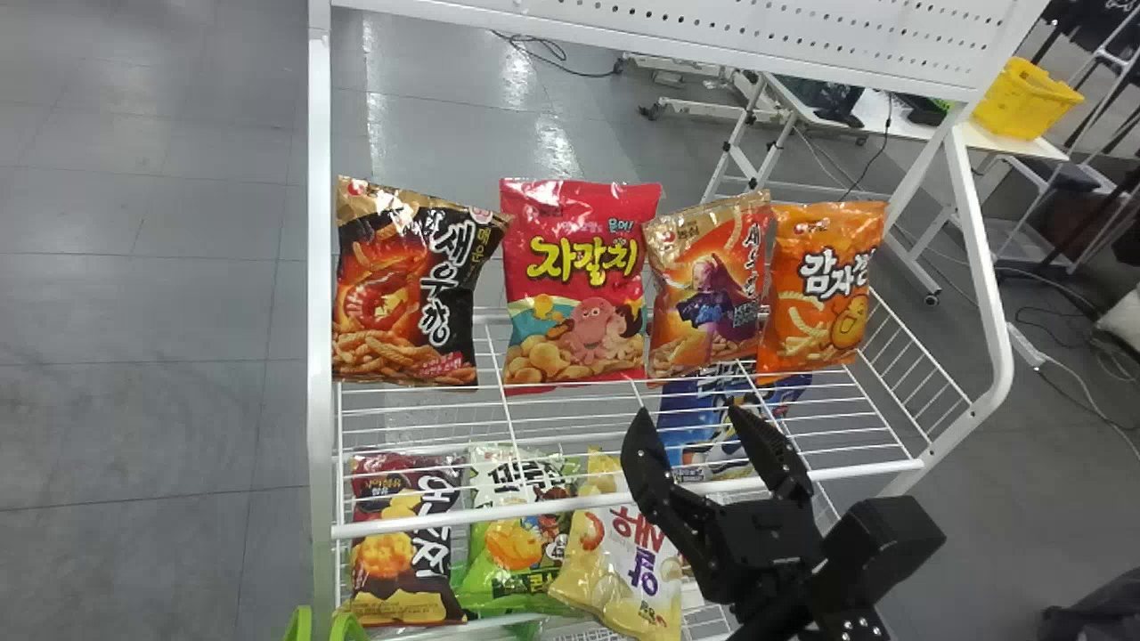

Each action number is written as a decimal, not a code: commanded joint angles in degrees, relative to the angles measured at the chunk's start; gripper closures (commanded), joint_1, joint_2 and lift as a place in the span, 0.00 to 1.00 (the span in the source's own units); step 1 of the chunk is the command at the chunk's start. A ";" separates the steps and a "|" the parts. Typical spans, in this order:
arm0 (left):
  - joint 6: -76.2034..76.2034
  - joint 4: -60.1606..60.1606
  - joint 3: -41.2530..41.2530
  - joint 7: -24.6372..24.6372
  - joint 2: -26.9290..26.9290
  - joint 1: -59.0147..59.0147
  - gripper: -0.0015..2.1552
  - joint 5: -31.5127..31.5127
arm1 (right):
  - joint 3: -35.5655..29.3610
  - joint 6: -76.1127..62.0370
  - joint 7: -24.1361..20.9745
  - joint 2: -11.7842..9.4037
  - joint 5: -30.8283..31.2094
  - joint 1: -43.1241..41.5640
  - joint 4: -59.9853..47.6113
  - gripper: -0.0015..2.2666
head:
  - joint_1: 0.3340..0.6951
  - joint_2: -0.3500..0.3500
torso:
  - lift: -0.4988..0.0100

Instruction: Hold basket handle with left hand then pick spicy shrimp crackers with right hand and place into basket

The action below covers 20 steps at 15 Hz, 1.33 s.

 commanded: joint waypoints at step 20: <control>0.07 -0.35 0.62 0.62 -0.32 0.18 0.87 0.00 | 8.14 10.02 -0.53 2.11 4.31 -10.19 1.58 0.04 | 1.00 0.07 | 0.91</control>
